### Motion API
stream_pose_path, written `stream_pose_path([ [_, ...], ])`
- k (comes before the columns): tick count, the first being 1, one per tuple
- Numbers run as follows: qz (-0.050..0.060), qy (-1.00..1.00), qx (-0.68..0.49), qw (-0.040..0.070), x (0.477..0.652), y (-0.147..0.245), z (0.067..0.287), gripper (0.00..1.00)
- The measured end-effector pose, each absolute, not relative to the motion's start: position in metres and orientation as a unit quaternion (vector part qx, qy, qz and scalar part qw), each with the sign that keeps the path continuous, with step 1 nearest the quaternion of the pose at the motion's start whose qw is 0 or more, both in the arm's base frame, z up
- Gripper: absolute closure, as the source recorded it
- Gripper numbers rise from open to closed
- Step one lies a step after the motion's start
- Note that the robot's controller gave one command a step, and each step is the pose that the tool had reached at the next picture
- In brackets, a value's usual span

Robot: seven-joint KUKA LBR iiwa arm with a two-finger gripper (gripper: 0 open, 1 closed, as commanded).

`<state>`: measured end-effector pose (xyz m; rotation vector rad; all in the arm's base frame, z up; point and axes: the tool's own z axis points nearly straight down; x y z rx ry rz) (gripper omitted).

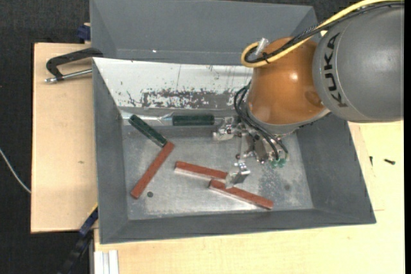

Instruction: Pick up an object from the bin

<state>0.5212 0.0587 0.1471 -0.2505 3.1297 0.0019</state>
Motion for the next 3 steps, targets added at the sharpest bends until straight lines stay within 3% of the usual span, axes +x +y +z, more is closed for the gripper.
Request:
stream_pose_path([
  [1, 0.001, 0.997, -0.070, -0.005, 0.544, 0.057, 0.082, 1.00],
  [2, 0.001, 0.998, -0.070, -0.006, 0.544, 0.057, 0.082, 1.00],
  [3, 0.000, 0.997, -0.079, -0.002, 0.513, 0.061, 0.119, 1.00],
])
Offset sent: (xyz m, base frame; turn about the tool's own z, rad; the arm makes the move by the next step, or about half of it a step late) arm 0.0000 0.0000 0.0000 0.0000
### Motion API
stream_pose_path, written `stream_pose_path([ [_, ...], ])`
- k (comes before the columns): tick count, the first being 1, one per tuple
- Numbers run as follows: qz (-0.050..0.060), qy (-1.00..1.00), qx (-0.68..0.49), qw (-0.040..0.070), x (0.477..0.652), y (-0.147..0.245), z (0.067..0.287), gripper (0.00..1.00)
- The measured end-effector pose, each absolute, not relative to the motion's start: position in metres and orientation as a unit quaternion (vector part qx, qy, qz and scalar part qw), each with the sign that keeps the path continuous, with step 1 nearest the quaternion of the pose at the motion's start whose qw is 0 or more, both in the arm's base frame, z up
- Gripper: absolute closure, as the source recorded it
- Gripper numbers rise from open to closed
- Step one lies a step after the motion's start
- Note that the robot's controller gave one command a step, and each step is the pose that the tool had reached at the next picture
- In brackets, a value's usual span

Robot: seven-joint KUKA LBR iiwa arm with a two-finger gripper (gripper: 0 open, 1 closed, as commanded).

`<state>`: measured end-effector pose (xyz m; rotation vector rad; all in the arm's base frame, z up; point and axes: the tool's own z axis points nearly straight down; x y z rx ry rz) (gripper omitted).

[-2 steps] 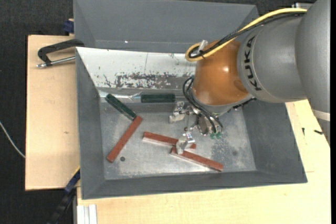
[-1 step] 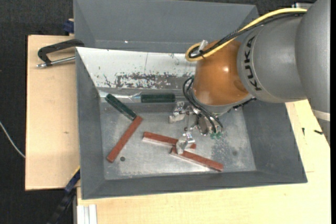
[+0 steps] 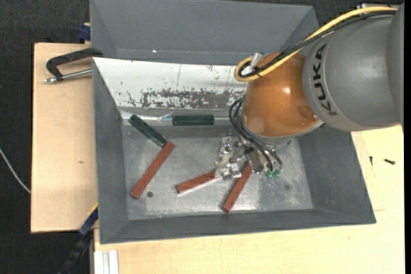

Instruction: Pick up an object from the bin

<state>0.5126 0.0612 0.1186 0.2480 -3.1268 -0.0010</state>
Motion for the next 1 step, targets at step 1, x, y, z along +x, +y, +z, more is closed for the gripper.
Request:
stream_pose_path([
  [1, -0.001, -0.995, 0.099, -0.003, 0.5365, 0.0731, 0.1850, 0.00],
])
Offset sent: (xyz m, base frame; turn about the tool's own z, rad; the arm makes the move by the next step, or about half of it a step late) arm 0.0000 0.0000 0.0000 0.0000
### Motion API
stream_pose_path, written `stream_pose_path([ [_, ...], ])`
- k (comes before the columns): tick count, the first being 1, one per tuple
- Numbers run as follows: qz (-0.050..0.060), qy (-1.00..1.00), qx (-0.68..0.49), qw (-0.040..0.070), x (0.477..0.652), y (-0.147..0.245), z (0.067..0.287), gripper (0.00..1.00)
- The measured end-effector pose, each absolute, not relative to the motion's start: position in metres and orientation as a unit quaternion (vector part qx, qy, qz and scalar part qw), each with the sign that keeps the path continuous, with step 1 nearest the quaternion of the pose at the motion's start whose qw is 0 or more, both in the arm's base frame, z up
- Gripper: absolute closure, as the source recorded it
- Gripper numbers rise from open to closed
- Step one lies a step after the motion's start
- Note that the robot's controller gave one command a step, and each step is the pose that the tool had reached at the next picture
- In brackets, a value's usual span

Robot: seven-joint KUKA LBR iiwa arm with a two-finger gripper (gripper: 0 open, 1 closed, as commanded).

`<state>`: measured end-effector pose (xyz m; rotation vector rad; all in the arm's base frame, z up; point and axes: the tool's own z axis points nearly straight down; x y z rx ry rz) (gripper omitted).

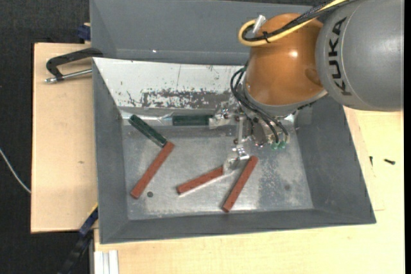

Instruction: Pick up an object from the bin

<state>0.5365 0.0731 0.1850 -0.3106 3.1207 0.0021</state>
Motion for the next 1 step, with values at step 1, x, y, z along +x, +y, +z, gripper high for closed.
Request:
stream_pose_path([
  [1, 0.001, 0.995, -0.099, 0.003, 0.5364, 0.0730, 0.1849, 0.00],
])
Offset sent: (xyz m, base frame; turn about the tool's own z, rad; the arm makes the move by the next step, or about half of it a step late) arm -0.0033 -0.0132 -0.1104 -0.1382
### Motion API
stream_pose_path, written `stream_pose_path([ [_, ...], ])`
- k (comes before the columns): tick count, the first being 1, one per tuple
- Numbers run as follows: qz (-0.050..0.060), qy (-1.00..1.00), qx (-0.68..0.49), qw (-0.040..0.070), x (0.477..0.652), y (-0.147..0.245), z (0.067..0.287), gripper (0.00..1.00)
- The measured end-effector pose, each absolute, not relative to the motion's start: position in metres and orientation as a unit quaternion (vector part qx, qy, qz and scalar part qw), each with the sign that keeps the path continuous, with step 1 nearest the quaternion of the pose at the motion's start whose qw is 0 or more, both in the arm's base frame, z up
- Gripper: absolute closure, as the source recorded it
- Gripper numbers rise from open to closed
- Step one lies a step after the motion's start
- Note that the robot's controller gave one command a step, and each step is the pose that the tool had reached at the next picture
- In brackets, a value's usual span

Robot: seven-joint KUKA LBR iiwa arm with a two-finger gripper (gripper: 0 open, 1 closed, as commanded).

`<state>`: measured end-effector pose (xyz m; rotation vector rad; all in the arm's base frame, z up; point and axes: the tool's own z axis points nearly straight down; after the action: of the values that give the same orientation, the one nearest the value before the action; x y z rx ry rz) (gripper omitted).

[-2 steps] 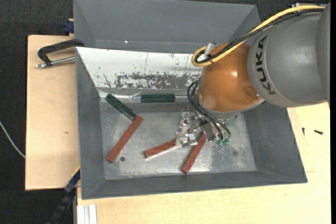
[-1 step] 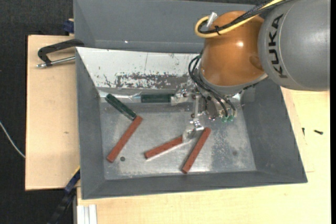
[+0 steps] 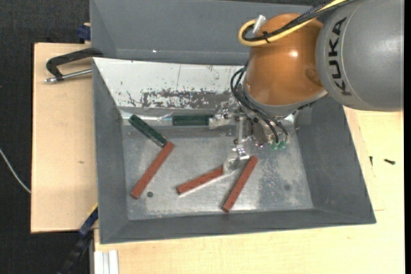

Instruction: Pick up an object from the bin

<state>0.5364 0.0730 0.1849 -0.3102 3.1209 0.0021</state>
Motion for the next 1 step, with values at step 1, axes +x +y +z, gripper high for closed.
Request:
stream_pose_path([
  [1, 0.000, 0.986, -0.167, -0.002, 0.5342, 0.0600, 0.0784, 1.00],
])
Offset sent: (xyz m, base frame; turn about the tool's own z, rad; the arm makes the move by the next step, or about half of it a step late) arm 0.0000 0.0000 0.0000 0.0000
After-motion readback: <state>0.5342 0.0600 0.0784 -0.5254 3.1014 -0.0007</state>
